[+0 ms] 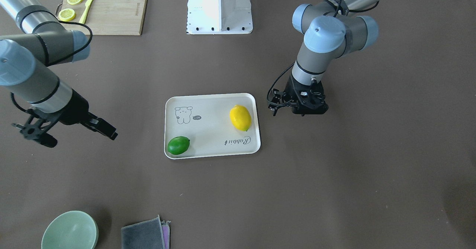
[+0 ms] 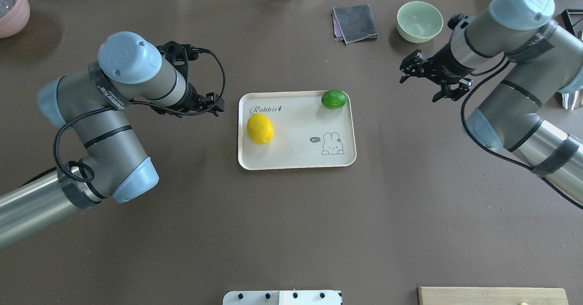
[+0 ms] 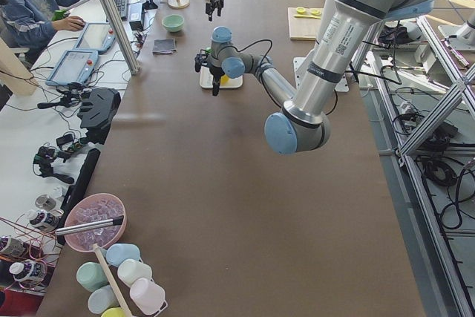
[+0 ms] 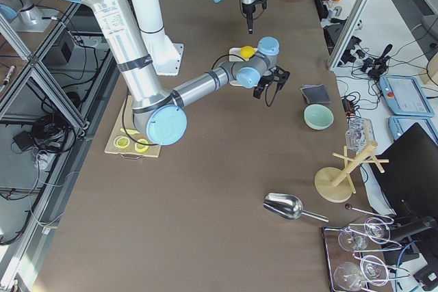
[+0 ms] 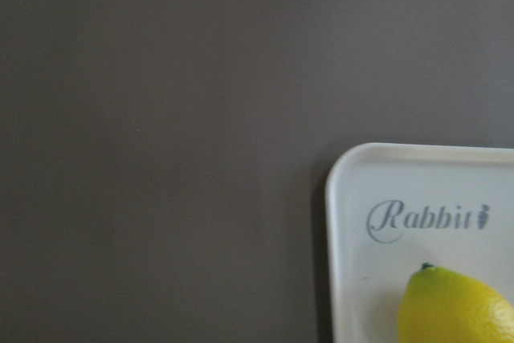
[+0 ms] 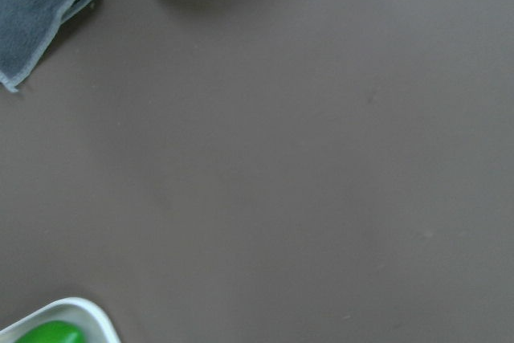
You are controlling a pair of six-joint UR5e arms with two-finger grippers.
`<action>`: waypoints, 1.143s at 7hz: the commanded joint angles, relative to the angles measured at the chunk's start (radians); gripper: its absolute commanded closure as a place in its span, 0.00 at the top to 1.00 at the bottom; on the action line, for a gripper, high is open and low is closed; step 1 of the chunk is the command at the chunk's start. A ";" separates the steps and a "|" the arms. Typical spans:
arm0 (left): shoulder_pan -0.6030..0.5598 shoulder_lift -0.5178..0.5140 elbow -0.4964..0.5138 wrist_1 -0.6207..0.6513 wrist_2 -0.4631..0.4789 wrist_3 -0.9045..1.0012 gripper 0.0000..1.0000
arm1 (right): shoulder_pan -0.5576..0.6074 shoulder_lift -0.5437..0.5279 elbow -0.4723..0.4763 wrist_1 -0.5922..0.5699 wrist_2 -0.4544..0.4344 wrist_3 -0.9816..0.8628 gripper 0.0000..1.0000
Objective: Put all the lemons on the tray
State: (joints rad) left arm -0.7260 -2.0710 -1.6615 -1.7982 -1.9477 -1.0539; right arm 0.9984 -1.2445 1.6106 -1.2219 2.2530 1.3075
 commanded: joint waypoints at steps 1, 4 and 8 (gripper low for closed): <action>-0.113 0.148 -0.068 -0.001 -0.084 0.223 0.98 | 0.190 -0.198 0.006 -0.002 0.051 -0.451 1.00; -0.312 0.409 -0.179 -0.013 -0.216 0.614 0.98 | 0.353 -0.335 -0.027 -0.004 0.054 -0.823 1.00; -0.412 0.546 -0.120 -0.003 -0.220 0.835 0.98 | 0.537 -0.363 -0.081 -0.098 0.086 -1.176 1.00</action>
State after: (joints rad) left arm -1.1140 -1.5516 -1.8108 -1.8048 -2.1646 -0.2262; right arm 1.4826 -1.6093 1.5363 -1.2568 2.3369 0.2503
